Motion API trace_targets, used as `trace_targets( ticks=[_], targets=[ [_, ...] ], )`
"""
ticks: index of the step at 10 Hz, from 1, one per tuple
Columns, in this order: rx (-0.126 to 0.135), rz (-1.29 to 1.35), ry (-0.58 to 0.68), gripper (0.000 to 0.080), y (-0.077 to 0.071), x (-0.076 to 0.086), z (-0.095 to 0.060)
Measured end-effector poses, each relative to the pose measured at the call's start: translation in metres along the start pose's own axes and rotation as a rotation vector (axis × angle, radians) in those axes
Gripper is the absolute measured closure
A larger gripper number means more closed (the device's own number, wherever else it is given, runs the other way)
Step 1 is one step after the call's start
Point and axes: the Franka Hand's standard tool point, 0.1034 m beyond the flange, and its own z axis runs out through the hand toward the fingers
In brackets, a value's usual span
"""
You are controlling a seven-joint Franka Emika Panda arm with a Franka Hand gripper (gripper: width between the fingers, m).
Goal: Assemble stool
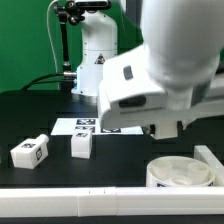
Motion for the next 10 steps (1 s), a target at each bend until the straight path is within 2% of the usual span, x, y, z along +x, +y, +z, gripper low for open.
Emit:
trace_targets(
  ticks=[2,3,4,5,7,8,10],
  targets=[
    [-0.004,0.001,0.092,0.0461,0.0,-0.002,-0.021],
    [-0.007,-0.002,0.199,0.0461,-0.002,0.01,-0.035],
    [-0.013,0.0,0.306,0.0461,-0.002,0.013,-0.035],
    [-0.017,0.002,0.363,0.0461,-0.001,0.013,-0.033],
    [-0.026,0.003,0.534,0.0461,0.001,0.02,-0.039],
    [-0.044,-0.042,0.613,0.0461,0.003,0.025,-0.045],
    [-0.054,-0.054,0.737,0.0461,0.0,0.031,-0.072]
  ],
)
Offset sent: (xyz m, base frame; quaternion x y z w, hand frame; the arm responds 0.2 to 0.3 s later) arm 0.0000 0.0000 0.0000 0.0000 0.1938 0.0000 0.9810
